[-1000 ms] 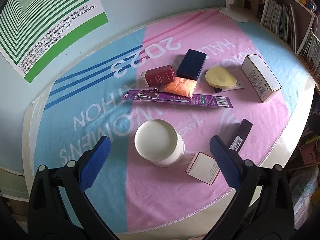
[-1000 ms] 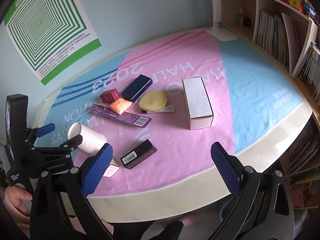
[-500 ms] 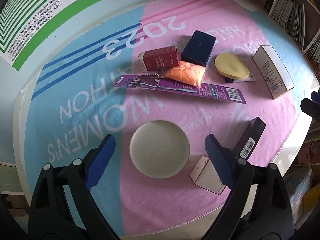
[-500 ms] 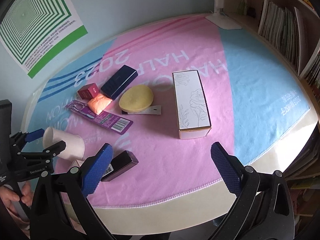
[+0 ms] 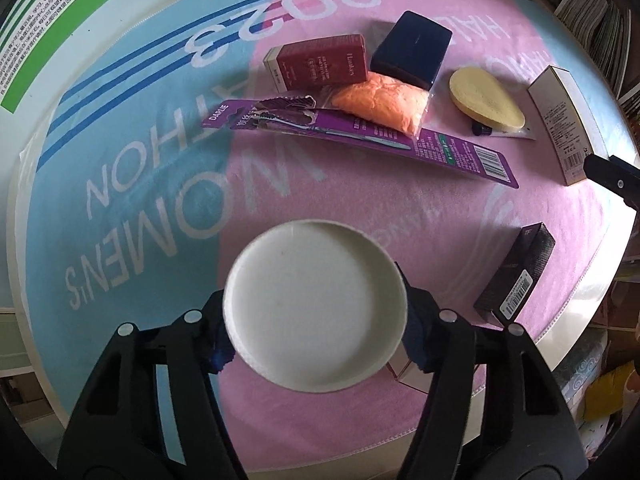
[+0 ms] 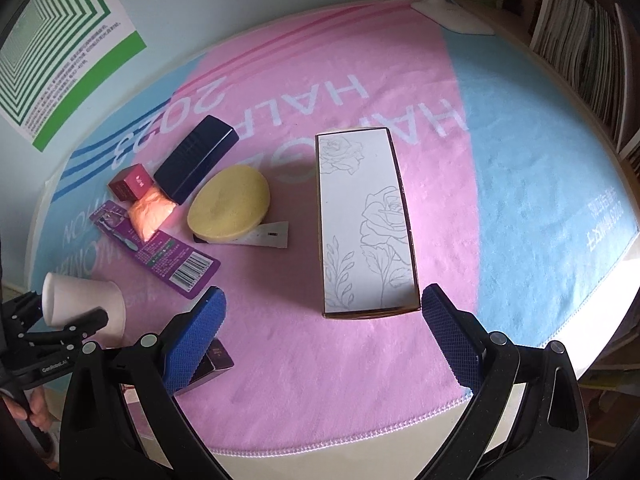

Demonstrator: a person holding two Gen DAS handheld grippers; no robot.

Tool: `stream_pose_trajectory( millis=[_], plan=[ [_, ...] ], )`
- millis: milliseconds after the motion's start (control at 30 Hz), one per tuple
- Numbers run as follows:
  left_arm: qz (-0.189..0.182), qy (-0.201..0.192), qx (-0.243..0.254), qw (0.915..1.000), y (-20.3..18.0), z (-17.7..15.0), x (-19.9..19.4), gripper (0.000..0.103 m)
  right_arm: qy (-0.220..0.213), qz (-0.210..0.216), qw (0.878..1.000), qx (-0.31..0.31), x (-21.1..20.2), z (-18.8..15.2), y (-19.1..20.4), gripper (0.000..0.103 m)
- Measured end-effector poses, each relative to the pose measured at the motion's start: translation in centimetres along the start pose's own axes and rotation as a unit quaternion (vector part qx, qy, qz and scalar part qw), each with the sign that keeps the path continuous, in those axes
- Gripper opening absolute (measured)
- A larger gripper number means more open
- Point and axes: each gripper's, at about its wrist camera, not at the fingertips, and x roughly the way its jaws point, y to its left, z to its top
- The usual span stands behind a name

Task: Collect trash
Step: 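Grasp the white paper cup with the left tool while the right tool grasps the rose-printed box, then carry the cup and box over the teal wastebasket with both tools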

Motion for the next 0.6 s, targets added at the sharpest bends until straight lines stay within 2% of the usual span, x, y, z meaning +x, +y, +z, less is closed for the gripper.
stream_pose_trajectory(
  millis=[167,200,233,267,433,600],
  plan=[
    [0.000,-0.004,0.008,1.0000,-0.3,0.2,-0.2,0.052,0.009,-0.019,1.000,-0.008,1.7,0.4,-0.3,0.094],
    [-0.001,-0.005,0.007,1.0000,-0.3,0.2,-0.3,0.052,0.010,-0.020,1.000,-0.007,2.0,0.5,-0.5,0.084],
    [0.000,-0.007,0.006,1.0000,-0.3,0.3,-0.4,0.052,0.013,-0.024,1.000,-0.006,2.3,0.7,-0.7,0.063],
    [0.001,-0.009,0.008,0.9999,-0.4,0.4,-0.5,0.051,0.019,-0.025,0.999,-0.002,2.6,0.8,-0.9,0.052],
    [0.010,-0.033,0.019,0.9992,-1.1,1.2,-1.7,0.050,0.011,-0.020,1.000,0.009,2.1,1.2,-1.7,0.050],
    [0.003,-0.056,0.029,0.9980,-1.9,1.8,-3.4,0.050,-0.015,-0.011,1.000,0.013,-0.4,0.6,-2.2,0.049]
  ],
)
